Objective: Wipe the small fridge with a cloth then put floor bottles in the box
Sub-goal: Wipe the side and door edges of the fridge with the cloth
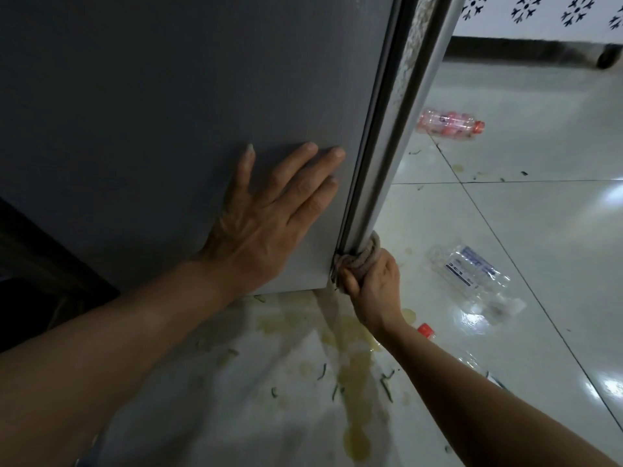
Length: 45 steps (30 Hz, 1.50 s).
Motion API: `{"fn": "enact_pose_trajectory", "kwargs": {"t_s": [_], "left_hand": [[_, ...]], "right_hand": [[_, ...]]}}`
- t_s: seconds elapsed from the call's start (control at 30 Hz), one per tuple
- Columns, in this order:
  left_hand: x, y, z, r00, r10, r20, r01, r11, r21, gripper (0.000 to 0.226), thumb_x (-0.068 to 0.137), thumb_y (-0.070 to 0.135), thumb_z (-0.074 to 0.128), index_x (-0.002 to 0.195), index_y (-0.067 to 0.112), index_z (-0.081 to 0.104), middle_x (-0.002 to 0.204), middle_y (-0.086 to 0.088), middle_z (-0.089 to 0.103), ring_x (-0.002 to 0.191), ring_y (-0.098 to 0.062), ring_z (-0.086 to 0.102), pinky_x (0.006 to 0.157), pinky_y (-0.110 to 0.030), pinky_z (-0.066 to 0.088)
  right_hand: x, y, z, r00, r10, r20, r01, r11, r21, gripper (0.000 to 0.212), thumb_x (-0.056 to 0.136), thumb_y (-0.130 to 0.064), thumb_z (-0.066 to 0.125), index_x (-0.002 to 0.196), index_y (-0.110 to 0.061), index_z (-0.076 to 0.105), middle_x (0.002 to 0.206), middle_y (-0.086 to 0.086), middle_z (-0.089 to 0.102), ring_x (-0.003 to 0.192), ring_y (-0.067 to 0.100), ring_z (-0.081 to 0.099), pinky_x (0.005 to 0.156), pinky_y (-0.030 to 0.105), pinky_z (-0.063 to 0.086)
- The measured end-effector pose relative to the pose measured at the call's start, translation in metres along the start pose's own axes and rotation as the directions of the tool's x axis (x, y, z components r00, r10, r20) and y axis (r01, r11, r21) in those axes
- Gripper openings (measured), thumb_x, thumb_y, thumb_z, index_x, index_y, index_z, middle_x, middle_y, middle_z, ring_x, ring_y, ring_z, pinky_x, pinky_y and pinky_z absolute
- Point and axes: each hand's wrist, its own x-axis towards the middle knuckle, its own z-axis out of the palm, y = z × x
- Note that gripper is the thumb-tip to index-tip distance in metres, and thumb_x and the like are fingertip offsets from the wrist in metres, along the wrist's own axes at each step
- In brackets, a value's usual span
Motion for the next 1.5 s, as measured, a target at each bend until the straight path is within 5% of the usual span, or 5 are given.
{"fn": "enact_pose_trajectory", "kwargs": {"t_s": [0.17,0.57,1.1,1.27,1.5], "left_hand": [[-0.002,-0.002,-0.001,1.0,0.026,0.013,-0.026,1.0,0.013,0.047,0.091,0.007,0.042,0.138,0.012,0.037,0.153,-0.006,0.03,0.138,-0.024,0.022,0.104,-0.06,0.012],[0.007,-0.016,-0.029,0.983,0.121,0.138,-0.136,0.986,0.102,0.064,0.08,0.015,0.058,0.138,0.011,0.032,0.154,-0.007,0.02,0.138,-0.025,0.019,0.105,-0.059,0.013],[0.105,-0.059,-0.127,0.989,-0.149,-0.012,0.15,0.989,0.013,0.058,0.076,0.006,0.047,0.134,0.007,0.046,0.153,-0.008,0.03,0.141,-0.025,0.027,0.106,-0.061,0.018],[0.131,-0.073,-0.149,0.983,-0.181,-0.026,0.181,0.983,0.036,0.068,0.07,0.003,0.061,0.136,0.009,0.045,0.154,-0.006,0.029,0.141,-0.023,0.027,0.106,-0.062,0.02],[0.134,-0.082,-0.164,0.993,-0.105,0.047,0.097,0.984,0.152,0.068,0.064,0.008,0.063,0.132,0.011,0.052,0.15,-0.006,0.036,0.136,-0.023,0.038,0.102,-0.062,0.028]], "right_hand": [[-0.008,0.007,0.012,0.952,0.178,0.251,-0.211,0.971,0.113,0.035,0.094,-0.033,0.051,0.115,-0.016,0.03,0.096,0.01,0.064,0.08,0.026,0.064,0.073,0.048,0.056],[0.001,-0.056,-0.039,0.975,-0.058,-0.214,0.076,0.994,0.077,0.035,0.092,-0.034,0.056,0.11,-0.007,0.042,0.083,0.008,0.064,0.068,0.028,0.061,0.064,0.048,0.051],[0.042,-0.19,-0.179,0.836,-0.192,-0.515,0.346,0.912,0.221,0.048,0.081,-0.032,0.071,0.117,-0.01,0.049,0.09,0.006,0.065,0.081,0.03,0.063,0.071,0.051,0.051],[0.05,-0.215,-0.207,0.803,-0.169,-0.571,0.353,0.907,0.228,0.048,0.077,-0.03,0.076,0.115,-0.015,0.052,0.074,-0.013,0.055,0.075,0.019,0.061,0.07,0.042,0.053],[0.048,-0.222,-0.213,0.807,-0.188,-0.559,0.38,0.891,0.249,0.046,0.076,-0.026,0.077,0.115,-0.014,0.055,0.092,0.005,0.068,0.084,0.028,0.064,0.074,0.048,0.052]]}}
